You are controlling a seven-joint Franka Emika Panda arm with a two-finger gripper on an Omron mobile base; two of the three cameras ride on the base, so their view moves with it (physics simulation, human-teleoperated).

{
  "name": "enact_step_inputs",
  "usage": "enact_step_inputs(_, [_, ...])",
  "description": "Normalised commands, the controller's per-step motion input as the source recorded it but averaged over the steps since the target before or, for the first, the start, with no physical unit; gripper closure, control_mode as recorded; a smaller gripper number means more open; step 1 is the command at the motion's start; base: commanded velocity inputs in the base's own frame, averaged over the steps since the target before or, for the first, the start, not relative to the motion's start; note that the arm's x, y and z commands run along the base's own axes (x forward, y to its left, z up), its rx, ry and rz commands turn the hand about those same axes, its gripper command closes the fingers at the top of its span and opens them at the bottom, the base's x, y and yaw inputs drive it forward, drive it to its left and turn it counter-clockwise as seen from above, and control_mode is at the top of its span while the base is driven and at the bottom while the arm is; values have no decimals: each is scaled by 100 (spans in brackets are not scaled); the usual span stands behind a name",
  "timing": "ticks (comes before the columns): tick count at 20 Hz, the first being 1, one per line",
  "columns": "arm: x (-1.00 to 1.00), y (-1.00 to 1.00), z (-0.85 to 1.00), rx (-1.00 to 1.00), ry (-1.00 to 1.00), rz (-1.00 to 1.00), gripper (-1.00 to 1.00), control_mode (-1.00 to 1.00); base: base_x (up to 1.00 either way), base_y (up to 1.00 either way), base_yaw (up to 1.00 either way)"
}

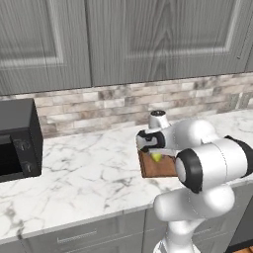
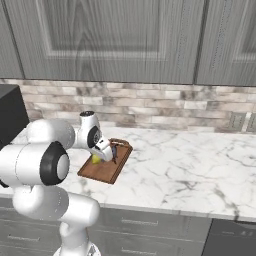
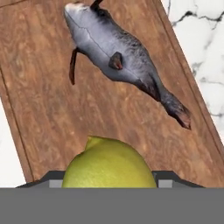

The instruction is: Retrieve a lemon from the fridge and place it on the cutting board with the fish.

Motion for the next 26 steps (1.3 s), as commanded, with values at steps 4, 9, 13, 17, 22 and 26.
enact_step_inputs(4, [12,0,-15,-2,0,-21,100,-100,0,0,0])
enact_step_inputs(9, [0,0,-13,0,0,-19,100,-100,0,0,0])
enact_step_inputs(13, [0,-12,-18,0,0,-6,100,-100,0,0,0])
enact_step_inputs(17, [0,-1,-20,0,0,-2,100,-100,0,0,0])
enact_step_inputs(22, [1,0,-19,0,0,0,-100,-100,0,0,0])
enact_step_inputs(26, [1,0,-4,0,0,0,-100,-100,0,0,0])
